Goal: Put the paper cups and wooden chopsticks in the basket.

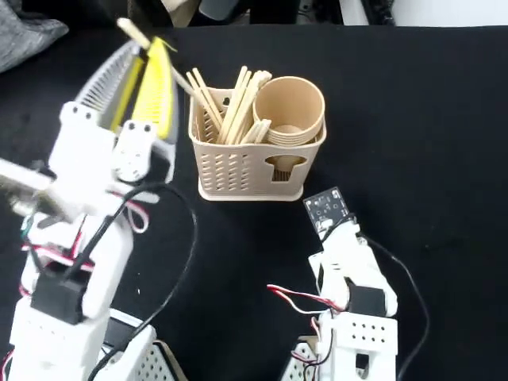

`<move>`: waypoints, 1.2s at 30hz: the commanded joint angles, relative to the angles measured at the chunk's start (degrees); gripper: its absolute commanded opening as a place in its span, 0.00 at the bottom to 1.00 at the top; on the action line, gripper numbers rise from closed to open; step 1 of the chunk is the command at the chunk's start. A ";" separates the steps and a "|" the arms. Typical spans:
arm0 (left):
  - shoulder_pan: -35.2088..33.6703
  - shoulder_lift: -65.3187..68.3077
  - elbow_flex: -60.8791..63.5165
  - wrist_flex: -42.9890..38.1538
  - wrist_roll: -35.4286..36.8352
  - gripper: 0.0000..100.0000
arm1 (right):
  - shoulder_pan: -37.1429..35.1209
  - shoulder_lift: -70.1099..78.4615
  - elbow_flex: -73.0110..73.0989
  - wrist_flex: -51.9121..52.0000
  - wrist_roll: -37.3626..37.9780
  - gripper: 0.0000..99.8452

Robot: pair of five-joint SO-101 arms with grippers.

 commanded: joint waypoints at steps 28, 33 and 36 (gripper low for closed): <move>-9.71 2.46 1.10 41.76 -4.57 0.08 | -0.62 -0.48 -0.04 0.09 -0.18 0.01; -17.71 -5.71 14.11 40.97 -7.91 0.06 | -0.62 -0.48 -0.04 0.00 -0.09 0.01; -22.20 -10.55 23.69 35.78 -7.91 0.05 | -0.62 -0.48 -0.04 0.00 -0.18 0.01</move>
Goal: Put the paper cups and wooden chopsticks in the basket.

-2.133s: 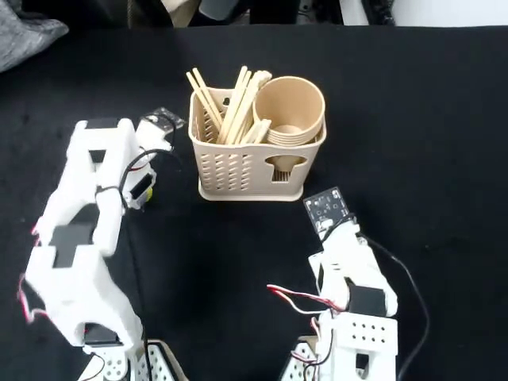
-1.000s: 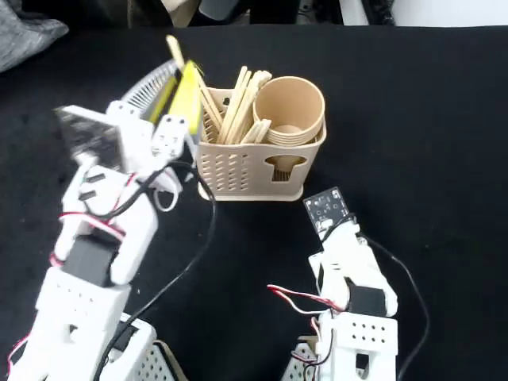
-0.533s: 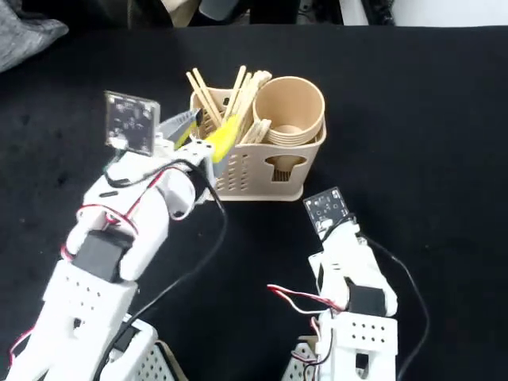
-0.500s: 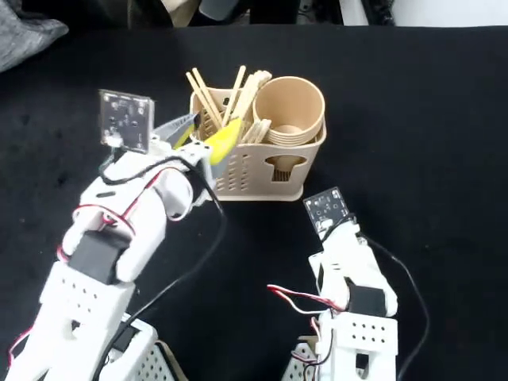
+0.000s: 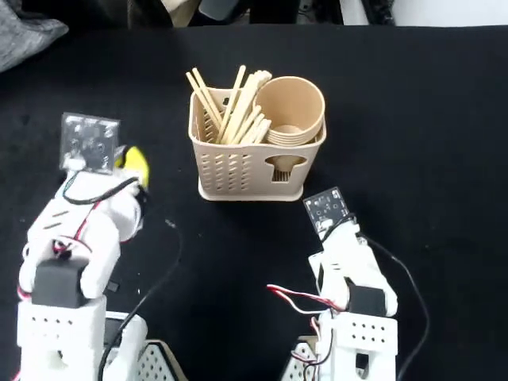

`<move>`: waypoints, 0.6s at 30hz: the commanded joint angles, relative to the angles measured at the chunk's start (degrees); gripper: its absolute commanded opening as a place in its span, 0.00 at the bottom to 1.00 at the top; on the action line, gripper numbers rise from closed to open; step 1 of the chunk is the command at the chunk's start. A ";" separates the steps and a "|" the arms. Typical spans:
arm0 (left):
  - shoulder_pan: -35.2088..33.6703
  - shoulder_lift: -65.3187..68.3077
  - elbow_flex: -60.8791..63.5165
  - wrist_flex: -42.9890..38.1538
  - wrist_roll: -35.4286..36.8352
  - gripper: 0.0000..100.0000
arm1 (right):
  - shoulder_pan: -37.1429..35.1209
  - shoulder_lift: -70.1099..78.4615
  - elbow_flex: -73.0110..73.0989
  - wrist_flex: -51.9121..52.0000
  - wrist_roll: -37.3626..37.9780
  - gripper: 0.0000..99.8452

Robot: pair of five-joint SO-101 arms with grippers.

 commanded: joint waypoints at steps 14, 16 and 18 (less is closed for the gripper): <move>-13.85 -37.27 50.42 -10.64 -1.32 0.04 | -6.86 -0.57 -0.22 -0.26 -4.22 0.01; -15.08 -34.20 50.42 -10.29 -1.32 0.03 | -7.12 -1.10 -1.19 -1.05 -10.81 0.01; -15.87 -32.53 50.51 -10.29 -1.32 0.04 | -6.24 -3.03 -1.36 -1.05 -15.21 0.01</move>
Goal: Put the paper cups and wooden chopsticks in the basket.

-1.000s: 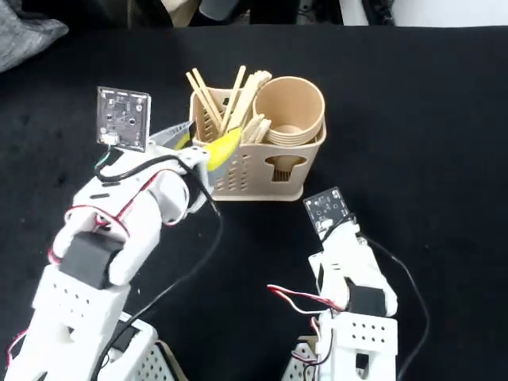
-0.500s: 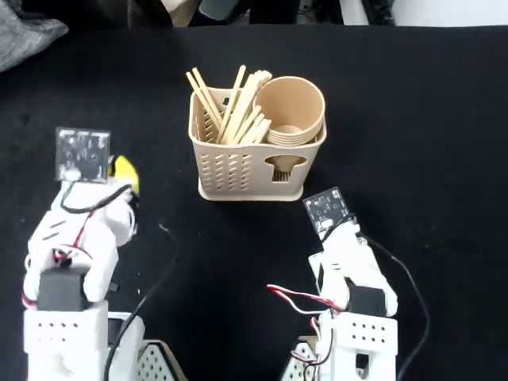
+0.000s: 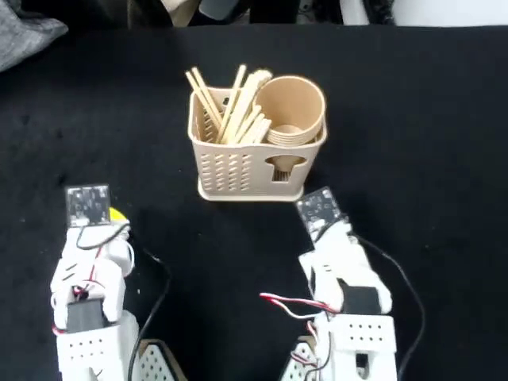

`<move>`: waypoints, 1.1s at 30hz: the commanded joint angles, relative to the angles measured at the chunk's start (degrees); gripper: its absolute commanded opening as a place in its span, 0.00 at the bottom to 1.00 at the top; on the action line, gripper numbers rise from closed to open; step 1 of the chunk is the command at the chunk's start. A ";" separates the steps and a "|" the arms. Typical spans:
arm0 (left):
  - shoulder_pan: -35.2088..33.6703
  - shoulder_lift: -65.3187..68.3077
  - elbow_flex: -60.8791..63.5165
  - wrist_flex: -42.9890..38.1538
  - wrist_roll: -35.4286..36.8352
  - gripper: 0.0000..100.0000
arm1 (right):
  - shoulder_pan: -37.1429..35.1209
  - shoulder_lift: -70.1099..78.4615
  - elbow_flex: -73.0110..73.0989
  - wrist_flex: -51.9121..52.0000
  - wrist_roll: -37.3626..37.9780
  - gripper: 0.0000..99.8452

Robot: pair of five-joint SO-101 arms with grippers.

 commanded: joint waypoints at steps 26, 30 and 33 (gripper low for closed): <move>-2.07 1.67 1.36 7.65 -0.26 0.03 | 2.02 -19.65 -0.57 15.65 -7.47 0.01; -2.15 1.67 1.36 7.65 -0.26 0.03 | 2.02 -19.65 -0.57 15.65 -7.47 0.01; -2.15 1.67 1.36 7.65 -0.26 0.03 | 2.02 -19.65 -0.57 15.65 -7.47 0.01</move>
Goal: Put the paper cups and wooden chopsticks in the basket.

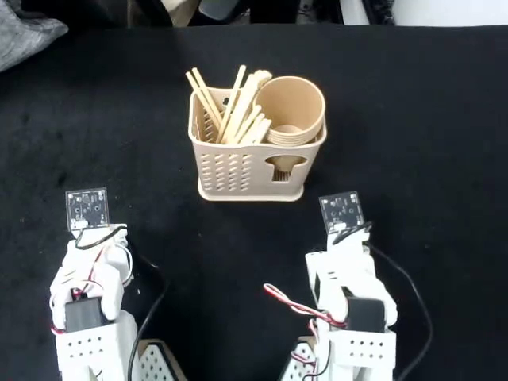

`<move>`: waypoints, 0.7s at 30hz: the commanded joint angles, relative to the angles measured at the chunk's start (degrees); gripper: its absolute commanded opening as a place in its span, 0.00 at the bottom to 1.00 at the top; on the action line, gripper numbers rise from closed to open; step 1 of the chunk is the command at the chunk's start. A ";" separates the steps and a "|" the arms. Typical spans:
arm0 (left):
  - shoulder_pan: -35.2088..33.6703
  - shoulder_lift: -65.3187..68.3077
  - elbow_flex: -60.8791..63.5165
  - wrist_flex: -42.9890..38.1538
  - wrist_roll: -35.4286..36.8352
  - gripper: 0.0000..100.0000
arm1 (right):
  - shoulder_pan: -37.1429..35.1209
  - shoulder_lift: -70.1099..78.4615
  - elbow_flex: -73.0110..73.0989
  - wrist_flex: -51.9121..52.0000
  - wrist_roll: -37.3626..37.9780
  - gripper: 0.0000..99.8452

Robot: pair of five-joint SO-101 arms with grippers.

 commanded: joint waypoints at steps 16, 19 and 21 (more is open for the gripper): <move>1.54 -0.18 0.92 0.26 -0.18 0.03 | -0.53 -4.00 -0.40 0.09 0.09 0.01; 1.36 -0.18 0.92 0.00 -0.18 0.03 | -0.53 -4.00 -0.40 0.09 0.09 0.01; 1.36 -0.18 0.92 0.00 -0.18 0.03 | -0.53 -4.00 -0.40 0.09 0.09 0.01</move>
